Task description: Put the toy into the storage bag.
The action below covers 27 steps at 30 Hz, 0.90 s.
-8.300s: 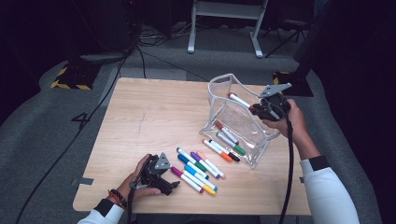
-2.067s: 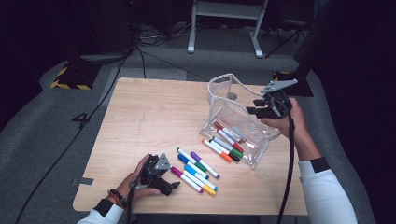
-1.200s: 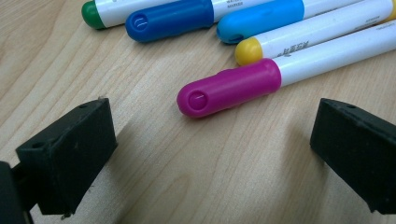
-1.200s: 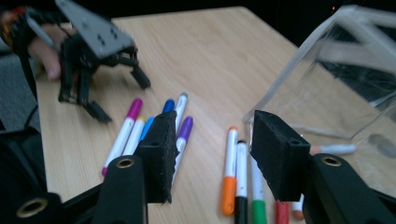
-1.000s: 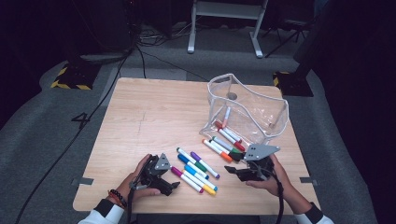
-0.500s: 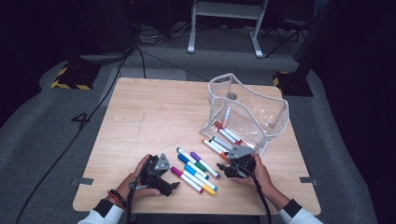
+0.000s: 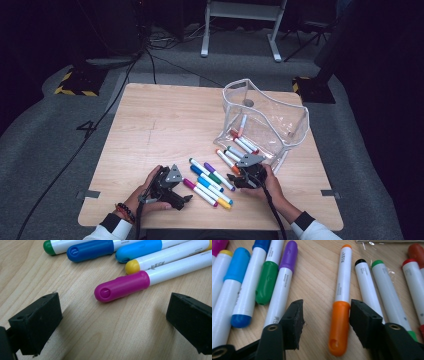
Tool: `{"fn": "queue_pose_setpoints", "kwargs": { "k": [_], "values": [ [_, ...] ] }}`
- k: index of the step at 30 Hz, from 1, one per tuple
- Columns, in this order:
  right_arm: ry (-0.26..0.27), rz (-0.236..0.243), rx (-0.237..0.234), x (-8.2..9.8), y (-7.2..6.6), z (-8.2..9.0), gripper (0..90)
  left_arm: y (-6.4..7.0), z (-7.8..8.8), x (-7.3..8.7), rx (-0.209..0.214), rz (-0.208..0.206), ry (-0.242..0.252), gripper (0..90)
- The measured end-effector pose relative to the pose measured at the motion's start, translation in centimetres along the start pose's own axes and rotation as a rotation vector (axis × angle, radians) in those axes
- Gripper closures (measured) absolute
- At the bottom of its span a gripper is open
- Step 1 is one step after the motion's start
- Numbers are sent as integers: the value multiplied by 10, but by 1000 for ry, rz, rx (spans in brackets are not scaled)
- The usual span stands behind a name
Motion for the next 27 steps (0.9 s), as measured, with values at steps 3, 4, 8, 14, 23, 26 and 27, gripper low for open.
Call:
{"fn": "queue_pose_setpoints", "kwargs": {
  "k": [3,4,8,14,23,26,27],
  "values": [
    [13,-10,-64,1,-5,0,611,0,0,0,0,0,0,5],
    [15,-13,-70,1,-6,0,632,0,0,0,0,0,0,4],
    [22,6,-81,-1,-8,0,740,0,0,0,0,0,1,4],
    [2,58,-65,-2,-11,1,751,0,0,0,0,-1,0,4],
    [52,131,-27,-12,-11,30,752,0,0,0,0,1,0,5],
    [77,134,-18,-16,-8,43,752,0,0,0,0,0,0,5],
    [86,135,-15,-17,-6,47,752,0,0,0,0,-1,0,4]
  ]
}}
Point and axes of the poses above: each handheld gripper's, and its own axes: z roughly backward along the jaws, x roughly out of its underside, y roughly to its right, the point moved 10 cm from there along -z, roughly forward along the jaws, and after that the axes turned 14 degrees about -y, right-handed, at the moved point
